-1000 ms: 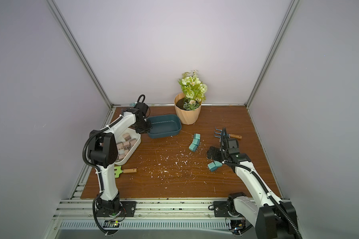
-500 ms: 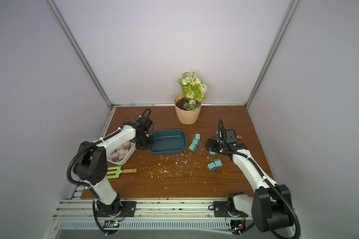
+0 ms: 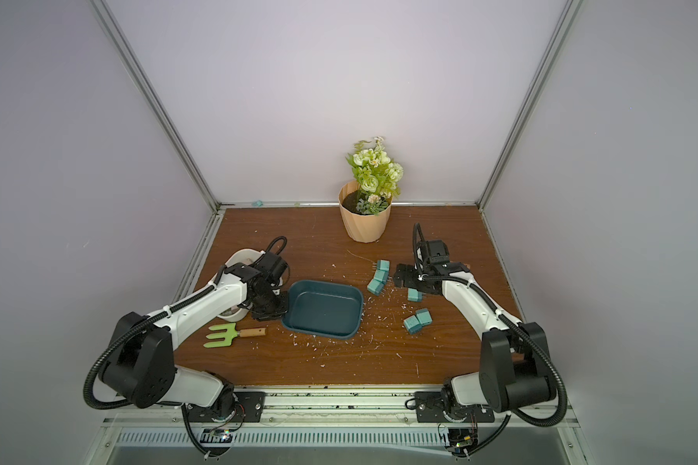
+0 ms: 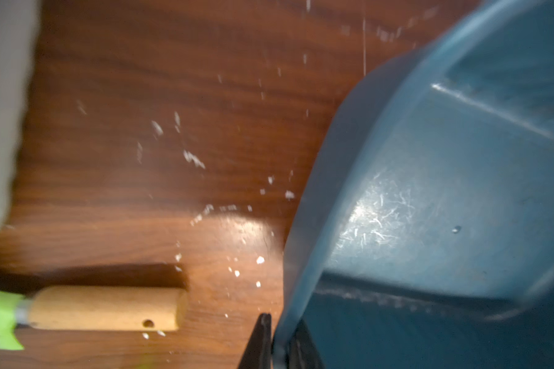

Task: Place the plugs by color into the storage box
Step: Move the storage box to the center of the board.

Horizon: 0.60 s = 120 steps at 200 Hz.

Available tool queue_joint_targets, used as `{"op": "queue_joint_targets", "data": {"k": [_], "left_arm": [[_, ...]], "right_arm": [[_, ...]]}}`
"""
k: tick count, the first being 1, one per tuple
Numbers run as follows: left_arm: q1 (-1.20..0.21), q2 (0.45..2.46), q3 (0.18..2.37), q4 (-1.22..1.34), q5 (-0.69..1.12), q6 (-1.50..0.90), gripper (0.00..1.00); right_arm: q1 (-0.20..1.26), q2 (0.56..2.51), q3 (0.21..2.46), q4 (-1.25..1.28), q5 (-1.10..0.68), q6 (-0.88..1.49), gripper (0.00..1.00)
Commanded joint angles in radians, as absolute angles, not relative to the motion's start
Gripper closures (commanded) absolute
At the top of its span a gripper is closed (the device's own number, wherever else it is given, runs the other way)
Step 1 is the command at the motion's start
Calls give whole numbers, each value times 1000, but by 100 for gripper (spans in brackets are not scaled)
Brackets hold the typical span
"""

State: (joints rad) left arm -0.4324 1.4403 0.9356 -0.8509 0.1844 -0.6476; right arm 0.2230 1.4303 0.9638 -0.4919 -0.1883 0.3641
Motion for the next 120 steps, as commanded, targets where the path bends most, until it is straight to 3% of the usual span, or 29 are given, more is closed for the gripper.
{"op": "queue_joint_targets", "data": {"k": [1, 22, 58, 83, 105, 120], "left_arm": [[-442, 1413, 911, -877, 242, -693, 82], [-443, 1396, 902, -878, 245, -705, 59], [-453, 1339, 897, -879, 277, -795, 42], [-471, 1299, 900, -885, 289, -824, 37], [-458, 1280, 965, -959, 194, -803, 35], [-429, 1283, 1006, -956, 155, -789, 29]], "right_arm": [[229, 1467, 1048, -545, -154, 372, 1], [229, 1513, 1101, -593, -119, 340, 1], [229, 1578, 1124, -636, -116, 291, 1], [229, 1591, 1125, -655, -163, 294, 1], [230, 1562, 1109, -678, -175, 337, 1], [232, 1521, 1070, -660, -193, 384, 2]]}}
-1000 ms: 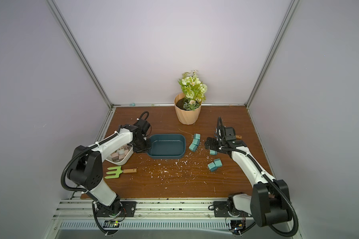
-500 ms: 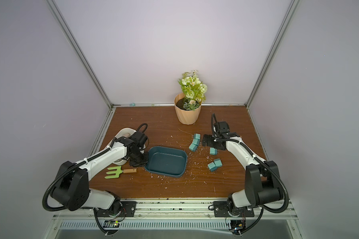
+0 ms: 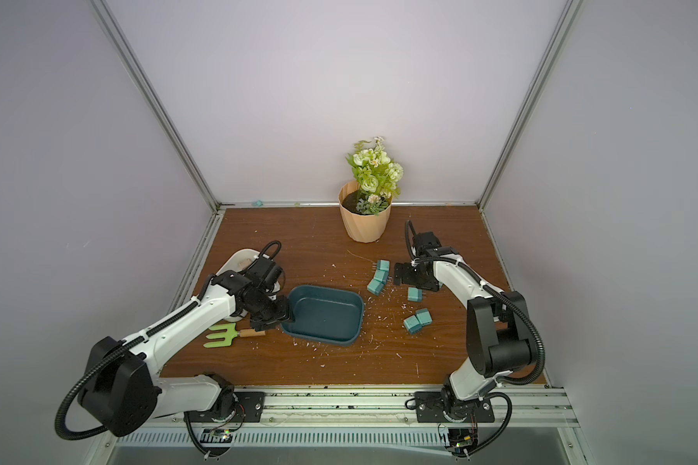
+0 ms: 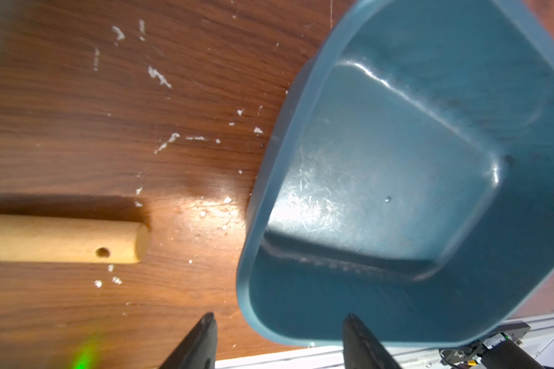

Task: Place the plugs by color into the storage box
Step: Move the storage box to the center of the board, then adjust the plug at the center of the board.

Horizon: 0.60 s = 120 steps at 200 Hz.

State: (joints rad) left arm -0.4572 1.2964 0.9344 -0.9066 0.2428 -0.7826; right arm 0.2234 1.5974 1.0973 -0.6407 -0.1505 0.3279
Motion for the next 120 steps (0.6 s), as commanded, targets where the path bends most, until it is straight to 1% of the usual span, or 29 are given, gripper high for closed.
{"op": "queue_joint_targets", "data": {"k": [1, 20, 29, 33, 46, 55, 66, 70, 93, 120], "left_arm": [[-426, 1284, 1009, -957, 150, -786, 28], [-372, 1350, 1091, -953, 117, -689, 17], [-361, 1403, 1142, -955, 80, -642, 14], [-361, 1431, 1167, -955, 69, -615, 12], [-359, 1533, 1260, -956, 81, -513, 9], [-359, 1592, 1321, -953, 103, -485, 5], [-360, 1655, 1393, -948, 130, -459, 4], [-360, 1680, 1415, -944, 136, -450, 2], [-361, 1800, 1543, -934, 166, -410, 1], [-367, 1915, 1596, -912, 237, -396, 1]], "right_arm": [[232, 1517, 1067, -658, -194, 387, 2], [240, 1477, 1014, -640, -215, 459, 2], [252, 1455, 983, -623, -204, 487, 2], [258, 1447, 970, -615, -198, 498, 2], [267, 1422, 918, -588, -204, 538, 2], [268, 1410, 887, -571, -219, 560, 2], [272, 1397, 861, -549, -227, 581, 2], [272, 1396, 854, -540, -227, 586, 2], [273, 1423, 855, -505, -235, 593, 2], [272, 1498, 909, -513, -226, 566, 1]]}}
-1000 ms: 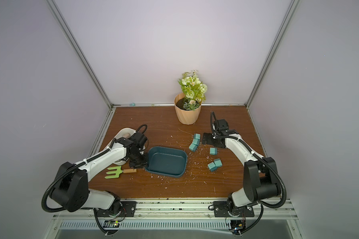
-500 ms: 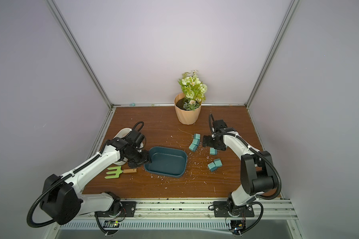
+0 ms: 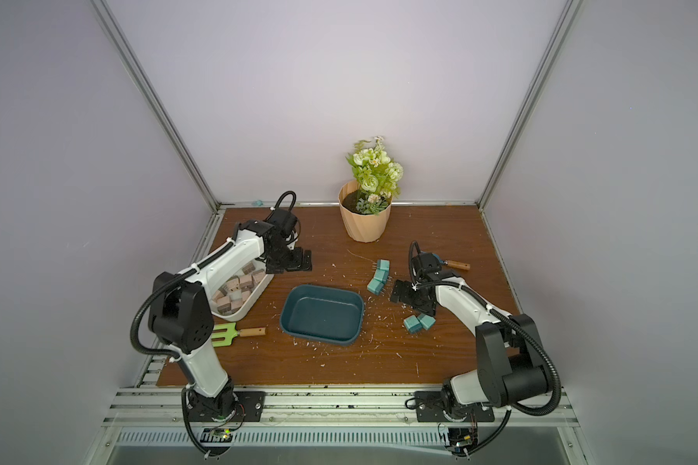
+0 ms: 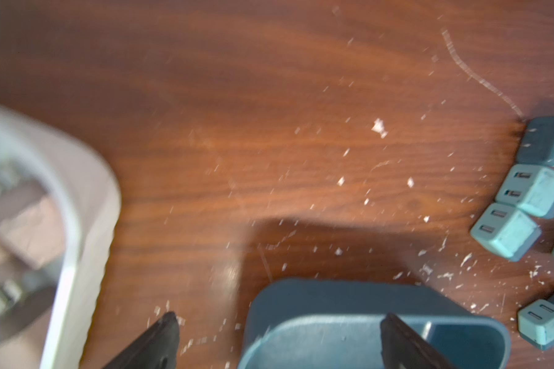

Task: Place the plugs by color into the storage box
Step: Adjust the plug at the center of the board, then move the plug to the center of the board.

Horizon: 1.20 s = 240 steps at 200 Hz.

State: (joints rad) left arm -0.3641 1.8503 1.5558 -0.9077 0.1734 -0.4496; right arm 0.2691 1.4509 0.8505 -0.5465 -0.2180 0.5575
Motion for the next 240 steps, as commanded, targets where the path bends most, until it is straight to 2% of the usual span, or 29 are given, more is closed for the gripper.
{"op": "queue_joint_targets", "data": {"k": [1, 44, 137, 203, 240], "left_arm": [[-368, 1918, 1596, -911, 238, -397, 1], [-419, 1959, 1569, -882, 266, -402, 2], [-460, 1787, 1289, -785, 308, -497, 3], [-459, 1738, 1288, -785, 268, -538, 3], [-460, 1742, 1300, -786, 266, -542, 3]], "right_arm": [[272, 1501, 912, -514, -227, 565, 1], [273, 1570, 963, -523, -214, 553, 1], [271, 1820, 1279, -712, -120, 374, 1], [252, 1738, 1253, -744, -99, 405, 1], [244, 1778, 1398, -781, -97, 317, 1]]}}
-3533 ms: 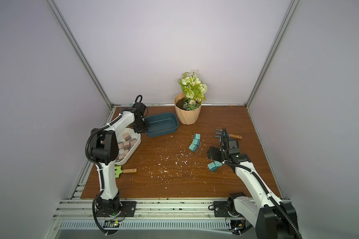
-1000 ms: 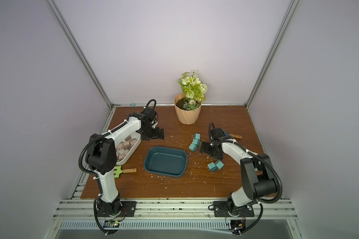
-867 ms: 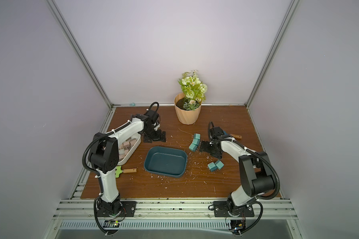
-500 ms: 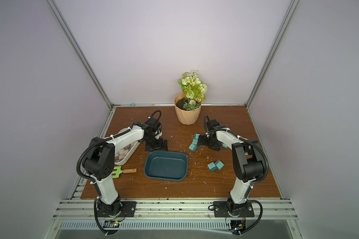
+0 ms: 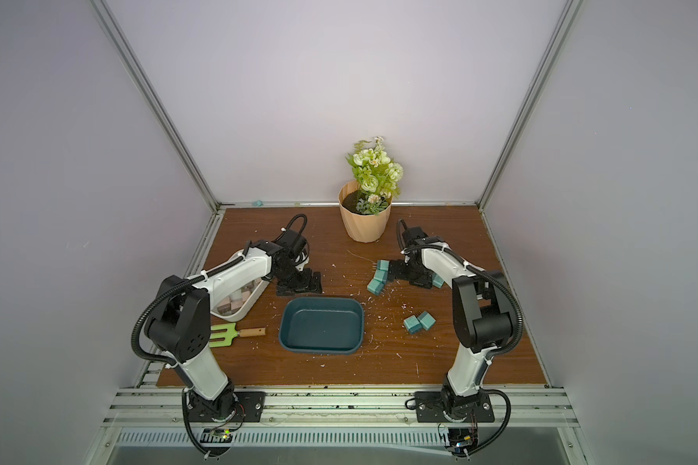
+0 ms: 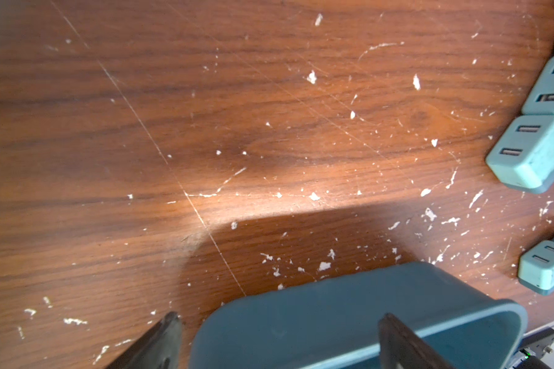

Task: Place the plugs by color into the storage box
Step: Move the plug to the center of the board.

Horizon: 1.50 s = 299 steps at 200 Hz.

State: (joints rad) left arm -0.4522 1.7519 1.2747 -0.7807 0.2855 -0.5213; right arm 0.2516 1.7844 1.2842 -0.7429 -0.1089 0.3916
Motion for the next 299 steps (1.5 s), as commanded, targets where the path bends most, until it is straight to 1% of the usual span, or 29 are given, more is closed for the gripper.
{"op": "queue_joint_targets", "data": {"k": [1, 21, 42, 97, 139, 193, 220, 274, 299], "left_arm": [[-460, 1742, 1300, -787, 266, -542, 3], [-460, 1736, 1290, -786, 264, -543, 3], [-460, 1722, 1268, -785, 258, -546, 3], [-460, 1694, 1216, -784, 242, -538, 4], [-460, 1676, 1186, -778, 242, -533, 4], [-460, 1672, 1155, -756, 247, -532, 4], [-460, 1674, 1147, -747, 245, -531, 4], [-459, 1682, 1166, -746, 242, -530, 4], [-459, 1672, 1167, -749, 240, -535, 4]], "right_arm": [[244, 1781, 1405, -782, -97, 314, 1], [243, 1858, 1495, -828, -83, 251, 1], [237, 1912, 1543, -829, -68, 214, 1], [210, 1987, 1564, -797, -88, 164, 1], [204, 1969, 1514, -783, -90, 160, 1], [215, 1826, 1305, -719, -122, 262, 1], [224, 1769, 1251, -709, -122, 277, 2], [222, 1843, 1350, -781, -12, 233, 1], [216, 1900, 1409, -806, 12, 215, 5]]}}
